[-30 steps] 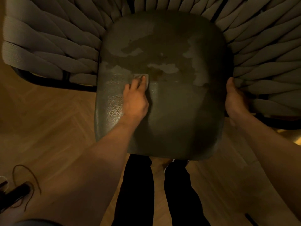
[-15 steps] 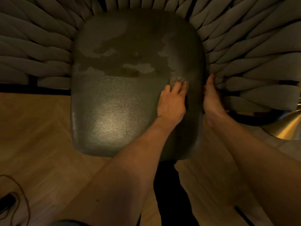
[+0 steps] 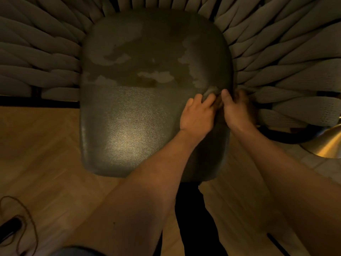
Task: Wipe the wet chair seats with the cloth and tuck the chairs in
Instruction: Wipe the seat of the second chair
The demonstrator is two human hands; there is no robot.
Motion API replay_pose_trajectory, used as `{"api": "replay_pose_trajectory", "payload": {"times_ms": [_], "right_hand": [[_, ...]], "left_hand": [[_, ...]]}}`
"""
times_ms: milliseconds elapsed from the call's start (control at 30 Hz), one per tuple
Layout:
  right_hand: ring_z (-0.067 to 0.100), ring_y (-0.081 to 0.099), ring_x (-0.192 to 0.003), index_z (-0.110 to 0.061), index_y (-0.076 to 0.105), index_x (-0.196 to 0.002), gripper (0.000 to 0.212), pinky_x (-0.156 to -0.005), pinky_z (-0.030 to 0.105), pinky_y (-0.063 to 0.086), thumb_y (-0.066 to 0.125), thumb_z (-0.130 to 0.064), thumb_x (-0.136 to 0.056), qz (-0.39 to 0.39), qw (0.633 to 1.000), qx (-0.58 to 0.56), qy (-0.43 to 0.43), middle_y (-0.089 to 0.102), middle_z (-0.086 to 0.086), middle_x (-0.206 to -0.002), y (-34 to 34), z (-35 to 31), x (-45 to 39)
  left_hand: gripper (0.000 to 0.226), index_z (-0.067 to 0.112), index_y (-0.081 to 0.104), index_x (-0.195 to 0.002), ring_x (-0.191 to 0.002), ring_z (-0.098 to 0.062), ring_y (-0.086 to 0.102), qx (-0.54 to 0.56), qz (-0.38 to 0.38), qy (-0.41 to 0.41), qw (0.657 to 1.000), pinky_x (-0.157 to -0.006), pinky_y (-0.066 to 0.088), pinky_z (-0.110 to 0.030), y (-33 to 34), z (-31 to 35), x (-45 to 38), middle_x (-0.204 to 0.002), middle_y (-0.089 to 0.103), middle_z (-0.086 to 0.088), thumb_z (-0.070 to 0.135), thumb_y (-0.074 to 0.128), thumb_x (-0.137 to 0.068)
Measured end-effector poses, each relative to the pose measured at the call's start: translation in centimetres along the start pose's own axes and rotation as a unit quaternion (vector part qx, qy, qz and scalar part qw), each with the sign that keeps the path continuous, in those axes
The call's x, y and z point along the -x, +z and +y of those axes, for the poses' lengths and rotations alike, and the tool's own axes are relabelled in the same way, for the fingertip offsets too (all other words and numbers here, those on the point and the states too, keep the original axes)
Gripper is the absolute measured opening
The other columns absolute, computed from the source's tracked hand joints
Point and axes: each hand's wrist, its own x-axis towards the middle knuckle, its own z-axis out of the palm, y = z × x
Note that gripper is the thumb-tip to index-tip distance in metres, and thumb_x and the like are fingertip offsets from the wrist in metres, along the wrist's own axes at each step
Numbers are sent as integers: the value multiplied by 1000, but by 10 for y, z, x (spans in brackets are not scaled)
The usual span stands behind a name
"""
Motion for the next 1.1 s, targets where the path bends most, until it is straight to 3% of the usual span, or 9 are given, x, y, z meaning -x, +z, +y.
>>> {"api": "replay_pose_trajectory", "payload": {"times_ms": [100, 367, 533, 633, 900, 1000, 1100], "right_hand": [[28, 49, -137, -15, 49, -147, 56, -113, 37, 39, 58, -42, -99, 14, 997, 28, -69, 52, 9, -149, -2, -10, -1], [34, 47, -138, -10, 41, -149, 76, -108, 40, 42, 74, -44, -90, -30, 998, 55, -24, 47, 12, -151, 7, -30, -12], [34, 43, -141, -14, 31, -155, 85, -112, 41, 40, 76, -42, -89, -14, 998, 68, -2, 42, 11, -155, 8, -35, -7], [35, 43, -142, -15, 30, -156, 86, -112, 42, 40, 76, -43, -89, -15, 997, 71, 6, 42, 11, -156, 10, -37, -8], [36, 41, -144, -12, 30, -157, 90, -114, 44, 38, 78, -43, -87, -4, 996, 83, 20, 41, 14, -157, 15, -35, -13], [37, 40, -144, -13, 31, -156, 89, -115, 45, 38, 78, -43, -87, 1, 996, 85, 17, 41, 14, -157, 15, -35, -13], [36, 40, -144, -14, 31, -156, 89, -115, 44, 37, 78, -43, -87, 1, 996, 85, 13, 41, 13, -157, 15, -33, -13]], "left_hand": [[59, 25, 27, -152, -103, -27, 45, -36, 1, -10, 999, -81, 34, -36, -4, -25, 9, -134, 45, 2, 23, 39, -94], [70, 26, 24, -153, -102, -29, 45, -63, -11, -117, 991, -83, 39, -39, -19, -109, 43, -133, 45, -1, 16, 48, -88], [66, 22, 39, -148, -97, -32, 47, -67, 19, -168, 983, -76, 37, -39, -23, -157, 63, -130, 52, -5, 11, 52, -84], [69, 21, 37, -148, -102, -34, 46, -65, 11, -192, 979, -81, 39, -41, -26, -181, 73, -137, 47, -7, 10, 54, -83], [67, 14, 42, -145, -91, -41, 48, -67, 79, -270, 957, -76, 40, -45, -29, -253, 105, -126, 51, -16, 7, 49, -79], [67, 11, 42, -145, -98, -43, 50, -51, 108, -307, 944, -84, 41, -48, -30, -277, 112, -124, 50, -20, 5, 48, -79], [65, 10, 44, -144, -108, -43, 50, 42, 178, -375, 909, -97, 39, -45, -37, -282, 107, -128, 49, -23, 3, 42, -79]]}}
